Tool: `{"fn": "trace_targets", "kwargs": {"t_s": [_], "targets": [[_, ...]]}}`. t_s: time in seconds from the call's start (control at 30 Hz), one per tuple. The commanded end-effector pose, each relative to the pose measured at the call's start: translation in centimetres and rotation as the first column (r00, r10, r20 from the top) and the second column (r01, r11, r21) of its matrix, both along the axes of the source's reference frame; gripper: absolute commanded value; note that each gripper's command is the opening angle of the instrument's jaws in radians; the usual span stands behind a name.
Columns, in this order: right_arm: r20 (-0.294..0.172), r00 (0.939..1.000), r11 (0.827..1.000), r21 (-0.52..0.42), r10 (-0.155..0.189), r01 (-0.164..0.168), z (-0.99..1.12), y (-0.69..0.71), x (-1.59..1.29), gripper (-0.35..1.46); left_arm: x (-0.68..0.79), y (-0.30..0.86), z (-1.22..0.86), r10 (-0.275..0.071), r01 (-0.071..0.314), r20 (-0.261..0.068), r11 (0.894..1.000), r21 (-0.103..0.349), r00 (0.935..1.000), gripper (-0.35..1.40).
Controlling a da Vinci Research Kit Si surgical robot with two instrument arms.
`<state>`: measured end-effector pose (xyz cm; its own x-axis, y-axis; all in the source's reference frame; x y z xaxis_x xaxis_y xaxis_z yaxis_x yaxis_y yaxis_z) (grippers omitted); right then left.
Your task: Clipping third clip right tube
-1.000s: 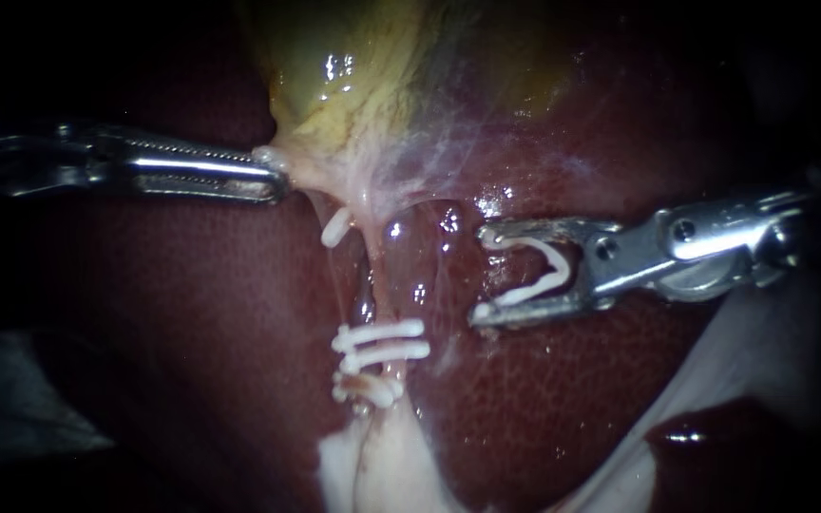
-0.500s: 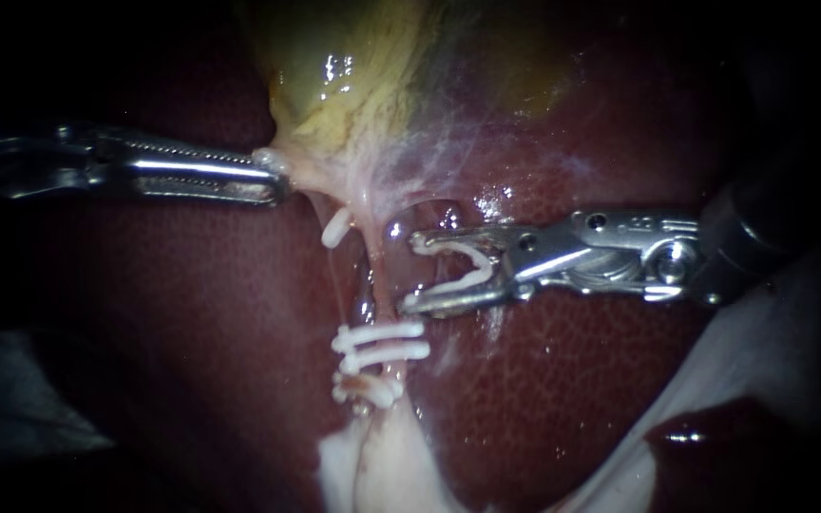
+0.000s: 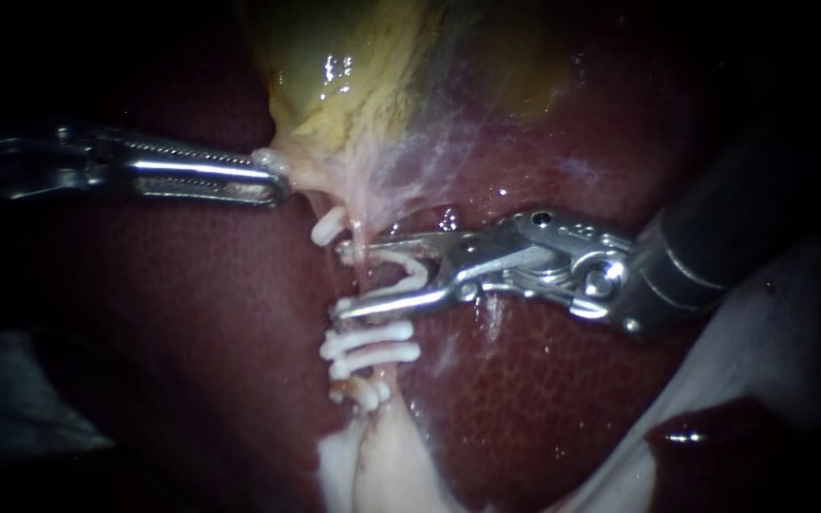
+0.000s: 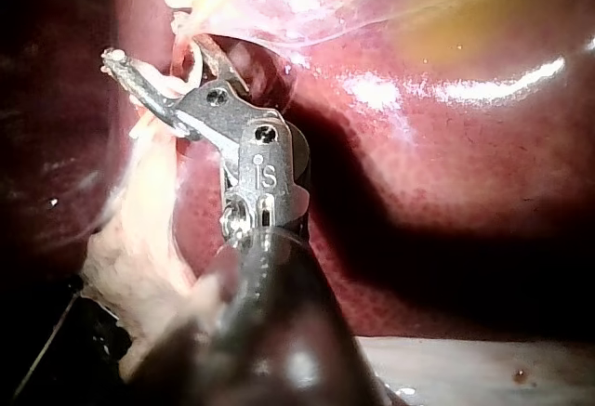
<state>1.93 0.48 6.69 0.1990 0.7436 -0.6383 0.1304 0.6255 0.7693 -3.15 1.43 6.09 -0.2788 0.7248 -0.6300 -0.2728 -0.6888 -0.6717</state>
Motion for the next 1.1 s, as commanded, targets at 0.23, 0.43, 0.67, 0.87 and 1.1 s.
{"fn": "trace_targets", "kwargs": {"t_s": [0.23,0.43,0.67,0.87,1.1], "targets": [[-0.031,0.9994,0.999,0.029,0.019,-0.018,-0.01,0.03,0.1,0.49,0.0,0.0,0.0,0.0,0.0,0.0,1.0,0.0,1.0,-0.35],[-0.045,0.9988,0.999,0.034,0.021,-0.019,-0.05,0.06,0.09,0.49,0.0,0.0,0.0,0.0,0.0,0.0,1.0,0.0,1.0,-0.35],[-0.054,0.9983,0.999,0.048,0.02,-0.017,-0.29,0.13,0.0,0.48,0.0,0.0,0.0,0.0,0.0,0.0,1.0,0.0,1.0,-0.35],[-0.058,0.9982,0.998,0.054,0.017,-0.014,-0.42,0.16,-0.06,0.43,0.0,0.0,0.0,0.0,0.0,0.0,1.0,0.0,1.0,-0.35],[-0.062,0.998,0.998,0.055,0.013,-0.009,-0.45,0.15,-0.14,0.16,0.0,0.0,0.0,0.001,-0.001,0.0,1.0,0.0,1.0,-0.35]]}}
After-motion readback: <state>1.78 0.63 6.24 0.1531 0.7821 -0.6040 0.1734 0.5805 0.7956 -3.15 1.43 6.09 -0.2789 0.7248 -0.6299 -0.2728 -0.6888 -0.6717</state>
